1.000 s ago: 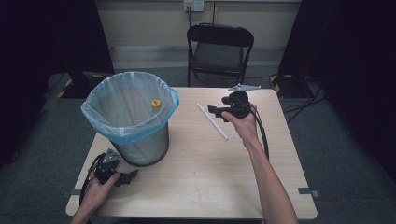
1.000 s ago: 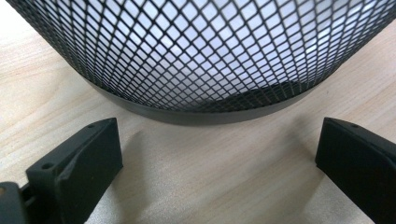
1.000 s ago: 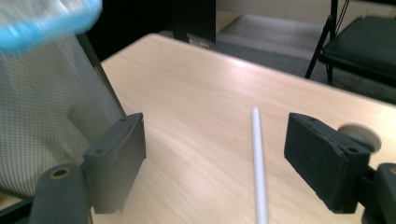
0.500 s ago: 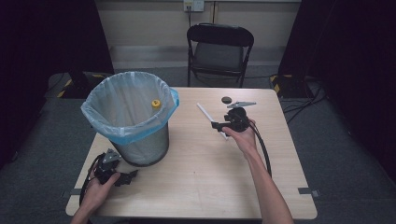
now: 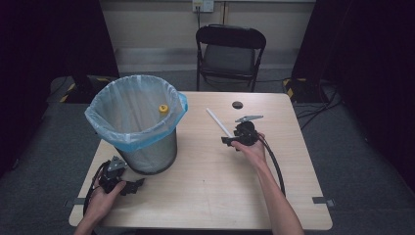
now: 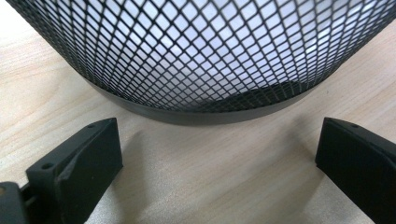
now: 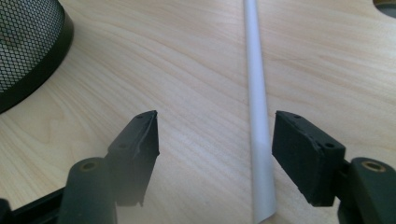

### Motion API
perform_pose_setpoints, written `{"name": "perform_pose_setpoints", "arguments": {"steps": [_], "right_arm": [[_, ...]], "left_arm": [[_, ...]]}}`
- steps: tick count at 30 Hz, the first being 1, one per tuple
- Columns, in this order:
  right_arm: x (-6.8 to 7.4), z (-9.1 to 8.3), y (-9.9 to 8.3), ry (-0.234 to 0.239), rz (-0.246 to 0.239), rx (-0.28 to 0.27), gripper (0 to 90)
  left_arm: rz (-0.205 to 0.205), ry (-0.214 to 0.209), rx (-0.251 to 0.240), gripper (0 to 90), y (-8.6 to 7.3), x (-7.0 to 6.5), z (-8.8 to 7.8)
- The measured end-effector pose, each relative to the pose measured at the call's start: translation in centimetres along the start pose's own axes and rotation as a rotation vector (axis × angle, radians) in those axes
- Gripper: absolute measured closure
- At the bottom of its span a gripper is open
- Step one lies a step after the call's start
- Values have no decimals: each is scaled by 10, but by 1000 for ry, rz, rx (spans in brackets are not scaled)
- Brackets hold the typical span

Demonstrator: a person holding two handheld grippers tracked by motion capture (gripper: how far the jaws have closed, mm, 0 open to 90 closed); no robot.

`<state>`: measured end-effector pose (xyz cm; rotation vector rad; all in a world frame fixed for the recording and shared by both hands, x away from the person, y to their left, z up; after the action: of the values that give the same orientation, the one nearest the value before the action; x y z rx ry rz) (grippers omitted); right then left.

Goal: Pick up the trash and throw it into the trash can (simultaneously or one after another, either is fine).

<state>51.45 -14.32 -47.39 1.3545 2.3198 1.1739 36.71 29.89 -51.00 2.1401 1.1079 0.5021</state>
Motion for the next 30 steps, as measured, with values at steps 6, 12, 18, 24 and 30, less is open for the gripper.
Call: {"name": "perform_pose_setpoints", "arguments": {"steps": [6,12,18,24,30], "right_arm": [[-5,4,-4,-26,5,-9,407],[-8,10,-7,-49,3,3,513],[-7,12,-9,-94,-17,17,590],[-9,13,-14,-129,-33,44,660],[-4,15,-14,-175,-56,61,719]], "left_arm": [[0,0,0,0,0,0,0],[0,0,0,0,0,0,0],[0,0,0,0,0,0,0],[0,0,0,0,0,0,0],[0,0,0,0,0,0,0]]}}
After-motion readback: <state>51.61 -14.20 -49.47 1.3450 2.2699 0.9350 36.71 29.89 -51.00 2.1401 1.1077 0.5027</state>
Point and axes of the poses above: each handheld gripper's, and its own axes: z roughly forward along the jaws, y roughly out of its top, x roughly to its left, the point moved 1 cm from there along z, roughly forward along the jaws, and after that the axes turned 3 degrees about z, right-handed, at the moved point
